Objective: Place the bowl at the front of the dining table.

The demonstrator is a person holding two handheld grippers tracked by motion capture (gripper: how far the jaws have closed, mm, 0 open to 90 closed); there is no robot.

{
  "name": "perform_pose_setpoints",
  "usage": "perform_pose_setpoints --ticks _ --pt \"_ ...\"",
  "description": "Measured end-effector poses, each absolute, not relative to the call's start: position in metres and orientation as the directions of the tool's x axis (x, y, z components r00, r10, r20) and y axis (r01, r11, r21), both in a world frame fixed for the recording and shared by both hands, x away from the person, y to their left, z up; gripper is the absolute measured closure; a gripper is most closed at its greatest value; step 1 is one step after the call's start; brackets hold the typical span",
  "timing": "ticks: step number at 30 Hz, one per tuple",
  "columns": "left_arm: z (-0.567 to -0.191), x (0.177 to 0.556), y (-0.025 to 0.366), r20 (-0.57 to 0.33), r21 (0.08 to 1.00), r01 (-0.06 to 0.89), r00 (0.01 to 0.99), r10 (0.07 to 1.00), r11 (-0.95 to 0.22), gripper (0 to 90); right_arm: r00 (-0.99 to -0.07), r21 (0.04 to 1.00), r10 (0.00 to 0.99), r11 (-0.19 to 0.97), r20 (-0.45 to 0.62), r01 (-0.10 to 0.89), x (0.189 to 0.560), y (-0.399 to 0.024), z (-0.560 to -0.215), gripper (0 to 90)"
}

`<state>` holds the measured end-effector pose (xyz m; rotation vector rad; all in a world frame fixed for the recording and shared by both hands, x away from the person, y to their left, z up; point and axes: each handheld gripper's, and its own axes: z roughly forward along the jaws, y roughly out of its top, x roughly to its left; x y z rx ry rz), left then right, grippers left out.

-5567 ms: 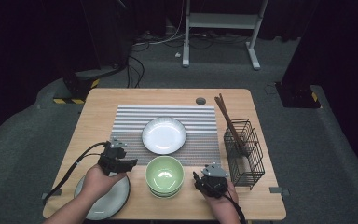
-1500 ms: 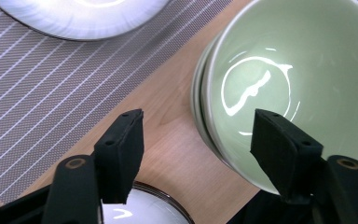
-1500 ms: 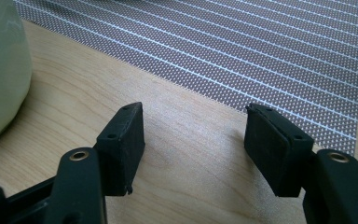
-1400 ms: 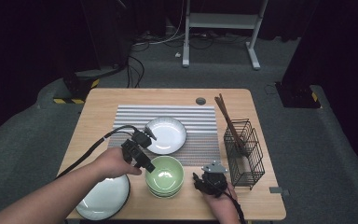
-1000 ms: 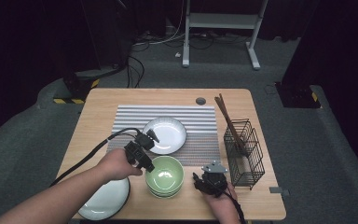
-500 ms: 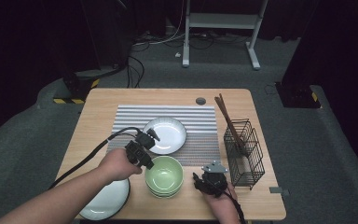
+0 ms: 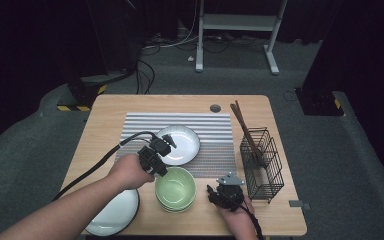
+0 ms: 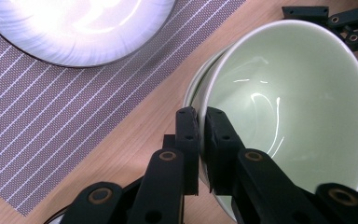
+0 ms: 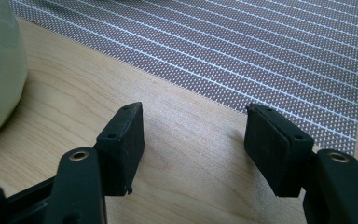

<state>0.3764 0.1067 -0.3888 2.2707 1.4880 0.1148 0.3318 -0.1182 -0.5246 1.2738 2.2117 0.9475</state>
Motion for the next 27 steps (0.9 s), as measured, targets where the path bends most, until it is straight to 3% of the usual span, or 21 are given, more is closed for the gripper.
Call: perform_pose_setpoints --ticks 11,21,27 --pt "-0.390 0.374 0.108 -0.153 0.386 0.867 0.397 0.905 -0.315 75.9 -0.494 0.731 0.869 0.349 -0.019 0.586 0.332 -0.118 -0.525 37.4" --pt "-0.402 0.369 0.104 -0.107 0.372 0.856 0.424 0.899 -0.359 80.3 -0.493 0.731 0.870 0.348 -0.019 0.586 0.332 -0.118 -0.525 37.3" --pt "-0.408 0.368 0.104 -0.083 0.343 0.857 0.434 0.897 -0.383 75.9 -0.493 0.731 0.870 0.348 -0.020 0.586 0.332 -0.118 -0.525 37.3"
